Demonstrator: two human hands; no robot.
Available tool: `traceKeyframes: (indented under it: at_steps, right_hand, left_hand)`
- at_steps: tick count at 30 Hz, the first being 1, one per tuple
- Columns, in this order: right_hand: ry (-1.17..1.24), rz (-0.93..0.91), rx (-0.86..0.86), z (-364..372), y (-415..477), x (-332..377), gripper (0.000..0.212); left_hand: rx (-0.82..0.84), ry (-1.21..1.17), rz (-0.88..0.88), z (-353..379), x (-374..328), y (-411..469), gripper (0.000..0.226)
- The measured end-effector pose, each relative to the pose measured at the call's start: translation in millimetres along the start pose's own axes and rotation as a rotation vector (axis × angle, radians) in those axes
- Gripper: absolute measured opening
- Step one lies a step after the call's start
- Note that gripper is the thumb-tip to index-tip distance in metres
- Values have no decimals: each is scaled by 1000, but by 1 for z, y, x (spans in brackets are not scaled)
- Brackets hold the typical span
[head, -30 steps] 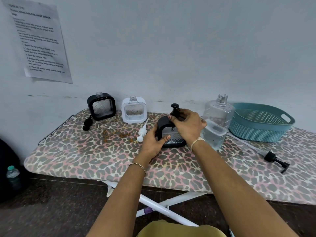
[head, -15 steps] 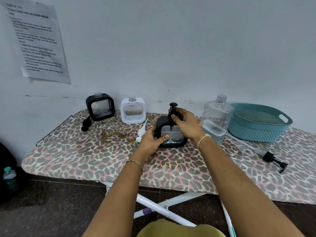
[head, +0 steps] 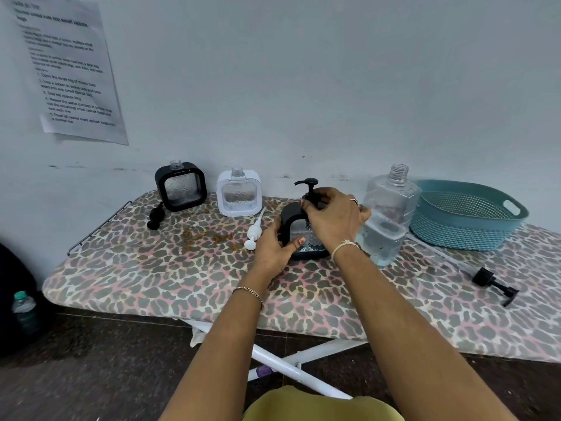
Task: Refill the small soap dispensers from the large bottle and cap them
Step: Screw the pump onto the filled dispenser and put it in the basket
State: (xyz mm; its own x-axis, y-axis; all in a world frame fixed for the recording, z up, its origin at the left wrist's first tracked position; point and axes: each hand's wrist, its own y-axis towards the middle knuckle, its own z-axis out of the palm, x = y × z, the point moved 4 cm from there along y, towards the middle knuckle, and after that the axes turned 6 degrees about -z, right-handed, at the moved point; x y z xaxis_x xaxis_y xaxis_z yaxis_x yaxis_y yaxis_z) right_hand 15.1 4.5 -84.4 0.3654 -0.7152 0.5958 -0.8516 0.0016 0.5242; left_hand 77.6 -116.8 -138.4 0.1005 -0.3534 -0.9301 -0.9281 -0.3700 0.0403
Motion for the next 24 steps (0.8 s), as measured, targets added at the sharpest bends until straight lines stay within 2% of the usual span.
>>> traceKeyframes:
  at_steps: [1, 5, 8, 11, 17, 21, 24]
  right_hand:
    - [59, -17, 38, 4, 1, -5, 33]
    - [354, -78, 372, 12, 8, -10, 38]
    - [384, -95, 443, 5, 10, -10, 36]
    - [376, -73, 342, 3, 9, -10, 33]
    - [22, -81, 109, -2, 6, 0, 26]
    - [-89, -92, 39, -6, -6, 7, 24]
    - [-83, -72, 30, -8, -10, 7, 26]
  left_hand:
    - [19, -2, -3, 0, 0, 0, 60]
    - [95, -10, -17, -2, 2, 4, 61]
    - [126, -18, -21, -4, 3, 7, 62]
    - [110, -12, -22, -4, 3, 7, 63]
    - [-22, 52, 5, 2, 2, 1, 58]
    - [-109, 135, 28, 7, 2, 0, 55]
    - [-130, 170, 23, 9, 1, -1, 53]
